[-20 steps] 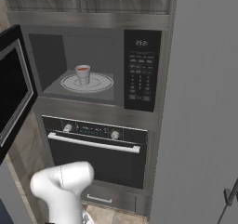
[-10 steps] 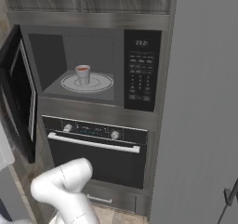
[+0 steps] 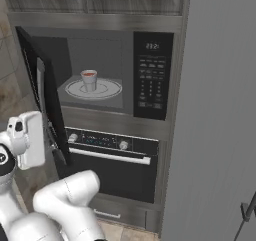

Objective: Place the microwavable item in the microwave. Then, close the microwave door and press the start button.

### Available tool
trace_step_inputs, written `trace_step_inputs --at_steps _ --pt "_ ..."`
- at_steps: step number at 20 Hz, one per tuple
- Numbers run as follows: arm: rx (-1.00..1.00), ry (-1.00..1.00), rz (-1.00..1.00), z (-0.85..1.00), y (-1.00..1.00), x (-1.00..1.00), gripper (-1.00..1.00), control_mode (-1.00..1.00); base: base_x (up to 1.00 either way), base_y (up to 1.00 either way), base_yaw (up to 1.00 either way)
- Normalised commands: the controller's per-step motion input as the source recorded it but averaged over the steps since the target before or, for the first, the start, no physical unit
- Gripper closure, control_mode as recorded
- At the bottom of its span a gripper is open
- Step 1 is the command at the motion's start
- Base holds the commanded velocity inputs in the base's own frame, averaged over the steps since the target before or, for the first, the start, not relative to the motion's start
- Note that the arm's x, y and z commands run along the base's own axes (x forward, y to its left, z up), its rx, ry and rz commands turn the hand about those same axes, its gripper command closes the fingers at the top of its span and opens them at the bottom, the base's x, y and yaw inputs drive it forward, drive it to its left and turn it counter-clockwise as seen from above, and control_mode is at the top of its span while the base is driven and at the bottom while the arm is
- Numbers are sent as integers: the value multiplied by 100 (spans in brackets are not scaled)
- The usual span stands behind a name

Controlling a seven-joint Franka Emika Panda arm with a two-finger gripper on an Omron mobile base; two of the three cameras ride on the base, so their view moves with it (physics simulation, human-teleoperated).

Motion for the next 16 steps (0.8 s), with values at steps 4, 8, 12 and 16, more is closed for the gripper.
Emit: trace_step_inputs --at_steps 4,8,12,16 --pt "0 3 -24 23 -4 89 -100 -100 0 0 0" --pt "0 -2 -7 0 -21 79 -100 -100 0 0 0" --pt "1 -9 0 1 -10 86 -100 -100 0 0 0" --pt "3 -5 5 12 -13 75 -100 -100 0 0 0"
